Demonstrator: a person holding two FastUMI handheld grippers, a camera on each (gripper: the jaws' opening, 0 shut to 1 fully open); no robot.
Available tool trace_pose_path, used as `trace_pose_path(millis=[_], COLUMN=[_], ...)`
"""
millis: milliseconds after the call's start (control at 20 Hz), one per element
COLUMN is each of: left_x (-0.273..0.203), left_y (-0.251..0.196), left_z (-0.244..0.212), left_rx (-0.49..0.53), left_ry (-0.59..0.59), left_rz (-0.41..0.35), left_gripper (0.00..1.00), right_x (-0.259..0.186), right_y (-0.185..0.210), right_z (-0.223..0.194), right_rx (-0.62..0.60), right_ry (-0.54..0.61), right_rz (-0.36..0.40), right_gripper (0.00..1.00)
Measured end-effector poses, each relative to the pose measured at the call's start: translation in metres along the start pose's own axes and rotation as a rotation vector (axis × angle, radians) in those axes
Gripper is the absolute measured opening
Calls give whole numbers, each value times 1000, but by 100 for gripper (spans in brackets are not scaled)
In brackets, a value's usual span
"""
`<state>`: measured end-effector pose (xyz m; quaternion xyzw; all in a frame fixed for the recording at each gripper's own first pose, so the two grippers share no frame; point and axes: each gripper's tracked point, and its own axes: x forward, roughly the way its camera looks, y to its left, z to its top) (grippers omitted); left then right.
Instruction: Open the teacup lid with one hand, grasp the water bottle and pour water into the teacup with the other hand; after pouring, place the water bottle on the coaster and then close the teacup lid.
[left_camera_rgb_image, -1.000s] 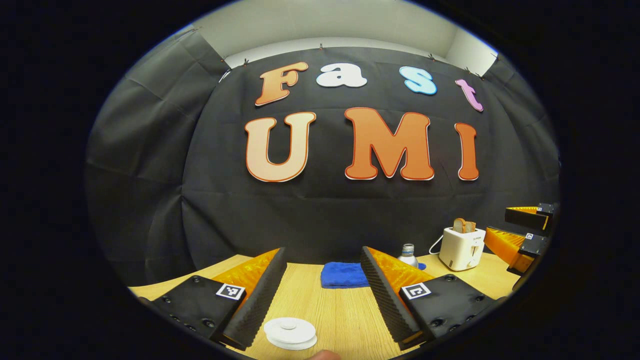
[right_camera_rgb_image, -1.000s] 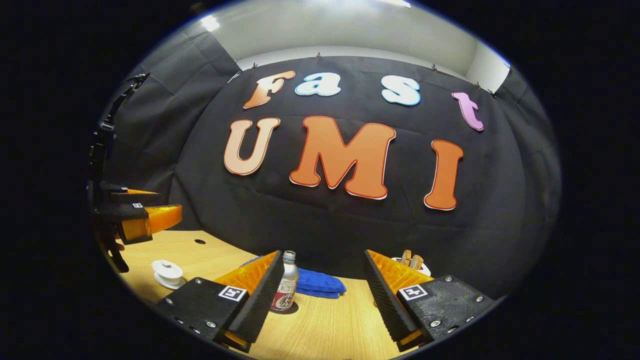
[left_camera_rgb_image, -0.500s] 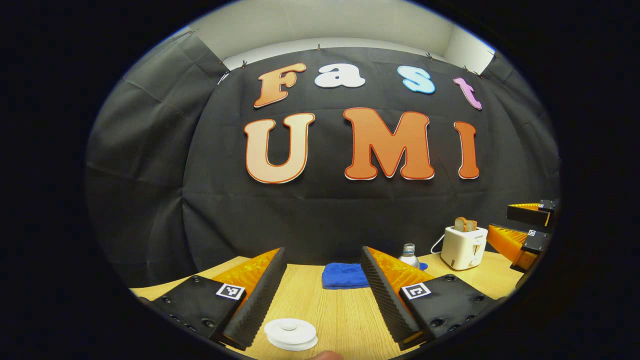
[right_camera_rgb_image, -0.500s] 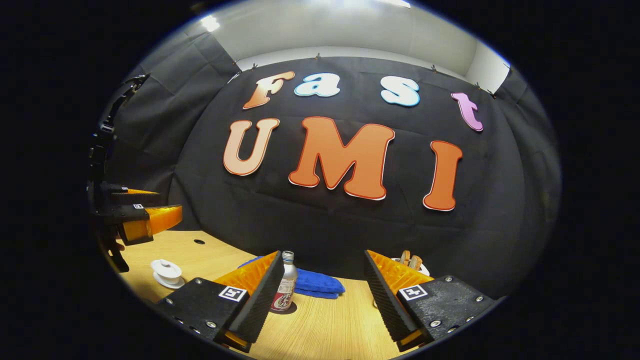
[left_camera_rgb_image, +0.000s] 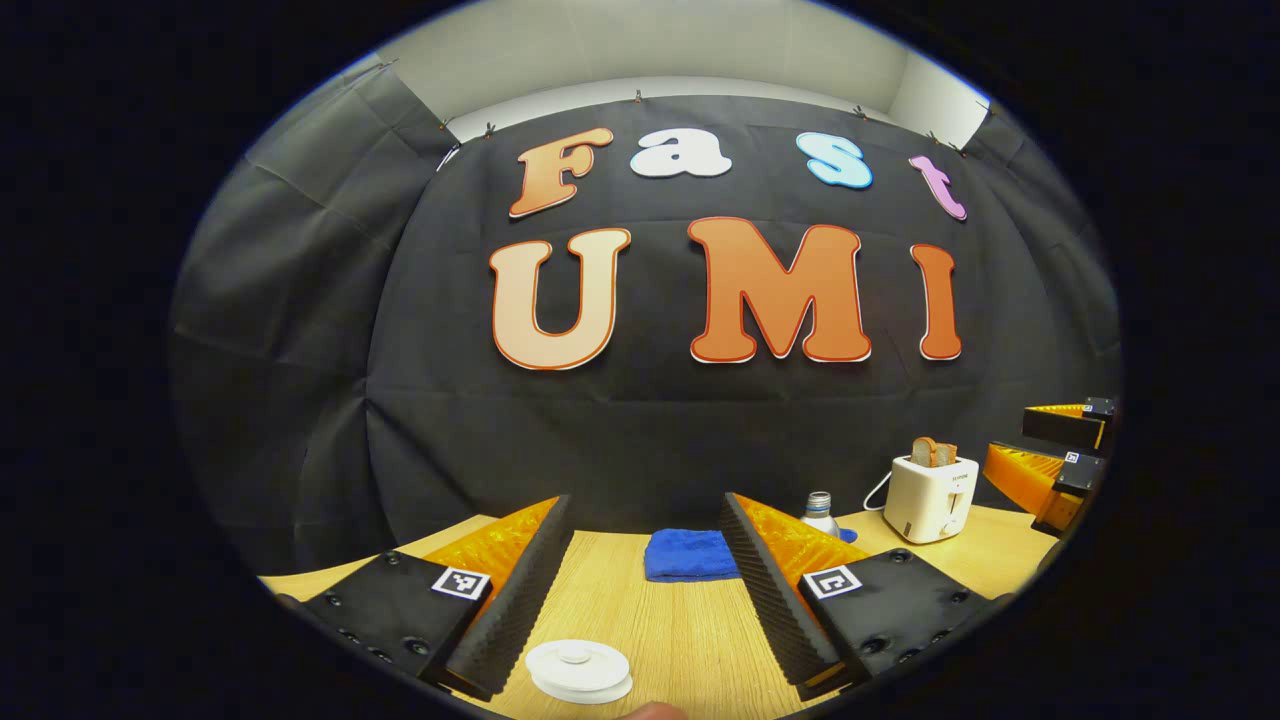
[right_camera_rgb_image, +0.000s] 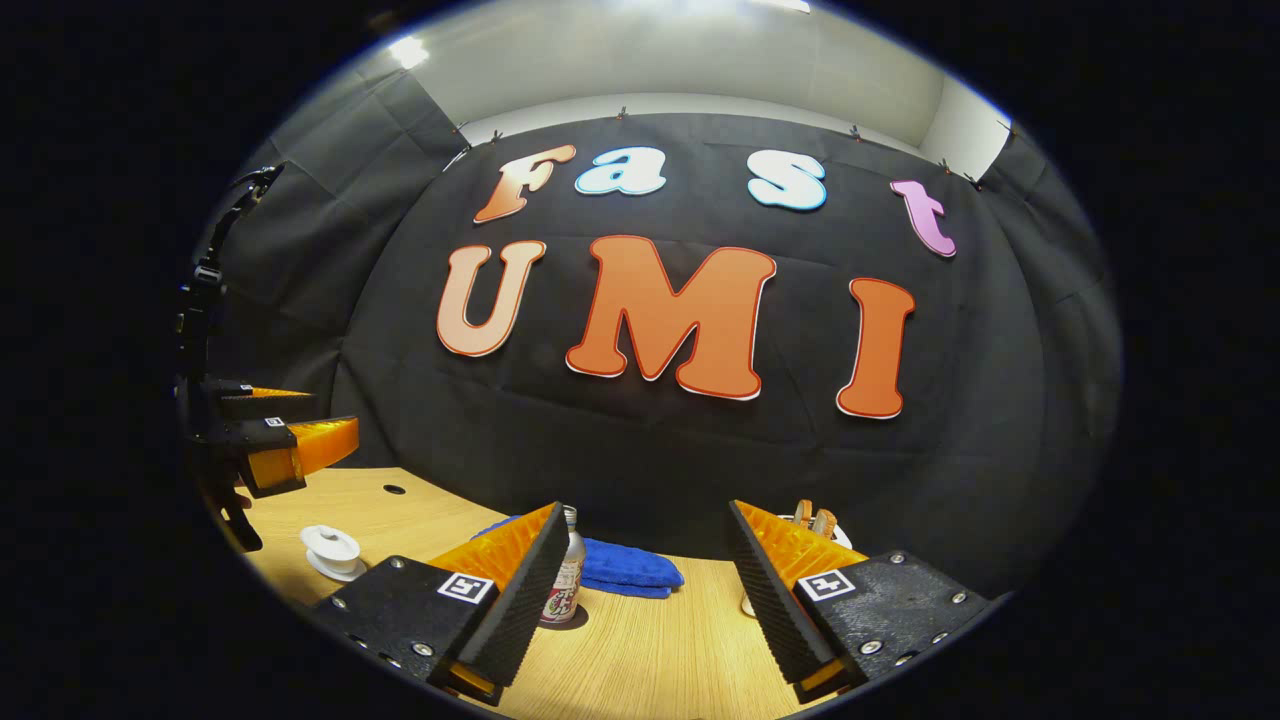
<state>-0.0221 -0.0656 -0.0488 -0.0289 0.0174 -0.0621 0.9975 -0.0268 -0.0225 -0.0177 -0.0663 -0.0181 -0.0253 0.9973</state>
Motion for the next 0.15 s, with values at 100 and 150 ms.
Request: trace_pose_path(millis=[100,150], left_x=[0,0], left_y=[1,0], left_z=[0,0], left_rx=[3,4], left_ry=[0,-1], left_rz=[6,7], left_gripper=[98,98], right_x=[0,-1], right_y=[-1,-1], right_z=[-1,-2], right_rx=[9,12], right_ry=[7,13], right_rz=[-3,-5], right_gripper=[95,95])
